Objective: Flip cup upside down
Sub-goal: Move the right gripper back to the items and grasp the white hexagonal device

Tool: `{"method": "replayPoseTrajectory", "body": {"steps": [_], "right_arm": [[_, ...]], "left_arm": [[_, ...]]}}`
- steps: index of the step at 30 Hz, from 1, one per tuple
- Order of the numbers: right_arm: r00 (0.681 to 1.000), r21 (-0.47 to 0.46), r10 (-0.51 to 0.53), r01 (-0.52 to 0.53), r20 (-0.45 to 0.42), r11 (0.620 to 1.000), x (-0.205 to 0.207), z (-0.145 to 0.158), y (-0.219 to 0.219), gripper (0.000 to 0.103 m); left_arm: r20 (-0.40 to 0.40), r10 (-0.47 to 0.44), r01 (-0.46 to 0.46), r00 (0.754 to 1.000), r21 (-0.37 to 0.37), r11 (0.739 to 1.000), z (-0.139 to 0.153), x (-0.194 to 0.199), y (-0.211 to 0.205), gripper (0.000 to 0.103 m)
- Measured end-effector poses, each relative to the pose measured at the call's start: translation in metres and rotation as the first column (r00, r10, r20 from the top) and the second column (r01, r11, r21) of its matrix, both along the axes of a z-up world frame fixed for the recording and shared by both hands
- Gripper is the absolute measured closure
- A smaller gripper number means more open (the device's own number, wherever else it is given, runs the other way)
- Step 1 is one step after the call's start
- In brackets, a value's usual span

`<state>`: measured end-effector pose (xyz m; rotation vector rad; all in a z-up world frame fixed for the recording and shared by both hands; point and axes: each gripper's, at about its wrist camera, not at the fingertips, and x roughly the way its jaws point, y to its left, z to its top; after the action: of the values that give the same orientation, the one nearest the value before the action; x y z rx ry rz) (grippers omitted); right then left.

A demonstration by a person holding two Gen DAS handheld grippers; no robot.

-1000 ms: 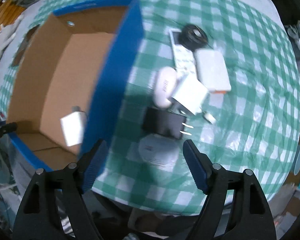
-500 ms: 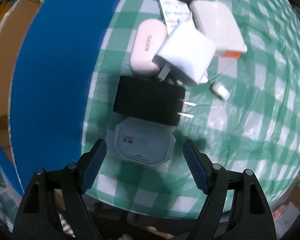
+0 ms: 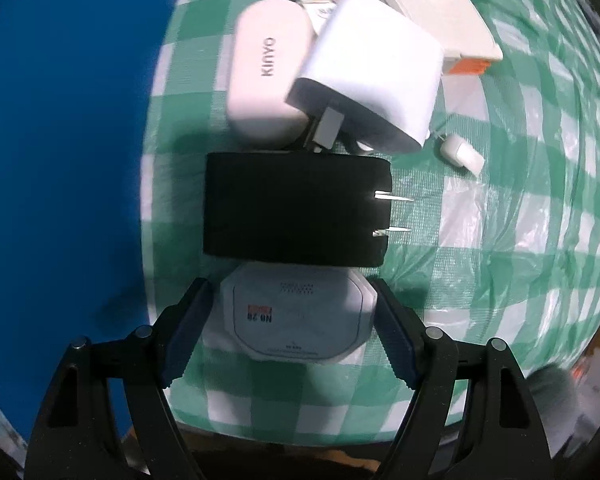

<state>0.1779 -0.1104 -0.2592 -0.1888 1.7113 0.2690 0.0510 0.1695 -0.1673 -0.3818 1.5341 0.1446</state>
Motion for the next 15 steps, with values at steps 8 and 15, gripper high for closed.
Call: {"method": "replayPoseTrajectory", "body": {"steps": [8,15], "right_arm": [[0.999,-0.046,0.031,-0.030,0.018,0.998,0.001,-0.002,0.012,0.032],[0.998,-0.004,0.057,-0.057,0.036,0.998,-0.005,0.006,0.000,0.032]], "left_arm": [[0.003,0.003,-0.003,1.000,-0.003,1.000,0.000,0.000,0.001,0.084],[0.004,0.005,-0.005,1.000,-0.007,1.000,0.001,0.000,0.001,0.084]]}}
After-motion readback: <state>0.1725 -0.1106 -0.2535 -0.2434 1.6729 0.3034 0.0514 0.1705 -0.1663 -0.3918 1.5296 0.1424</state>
